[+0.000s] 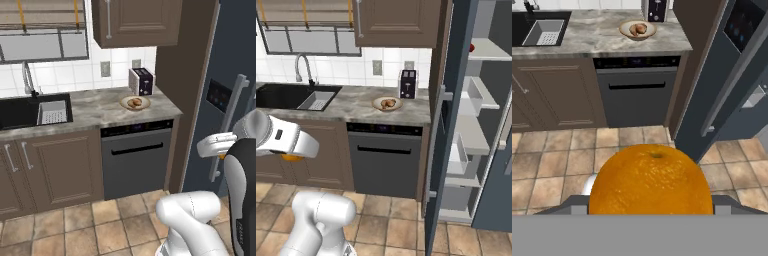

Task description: Take the bell pepper, chicken drumstick, and orange from the freezer and place them in the bowl on the counter.

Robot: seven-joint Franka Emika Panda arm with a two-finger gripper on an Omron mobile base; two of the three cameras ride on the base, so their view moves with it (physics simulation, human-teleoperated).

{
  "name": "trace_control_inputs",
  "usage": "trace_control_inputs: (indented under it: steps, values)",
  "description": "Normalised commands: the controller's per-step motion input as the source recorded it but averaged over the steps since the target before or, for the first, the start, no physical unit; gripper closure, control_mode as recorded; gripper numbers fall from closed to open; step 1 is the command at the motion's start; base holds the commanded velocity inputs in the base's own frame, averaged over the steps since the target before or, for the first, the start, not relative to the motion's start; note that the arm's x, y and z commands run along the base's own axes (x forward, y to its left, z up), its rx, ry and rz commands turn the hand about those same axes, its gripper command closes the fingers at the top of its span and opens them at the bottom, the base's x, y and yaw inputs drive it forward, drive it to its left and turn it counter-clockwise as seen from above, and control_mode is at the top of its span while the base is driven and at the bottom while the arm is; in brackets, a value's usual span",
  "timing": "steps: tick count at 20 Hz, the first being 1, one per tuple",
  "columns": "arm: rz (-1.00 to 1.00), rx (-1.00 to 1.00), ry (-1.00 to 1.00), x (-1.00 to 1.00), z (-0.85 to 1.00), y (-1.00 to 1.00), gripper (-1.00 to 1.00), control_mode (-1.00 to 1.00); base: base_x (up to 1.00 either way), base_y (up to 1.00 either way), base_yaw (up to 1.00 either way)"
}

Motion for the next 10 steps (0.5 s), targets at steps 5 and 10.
trace_control_inputs:
  steps: [5, 10]
  values:
    - [0.0, 0.0, 0.0, 0.0, 0.0, 0.0, 1.0, 1.0, 0.67, 0.04, 0.0]
    - [0.0, 0.0, 0.0, 0.0, 0.0, 0.0, 1.0, 1.0, 0.7, 0.0, 0.0]
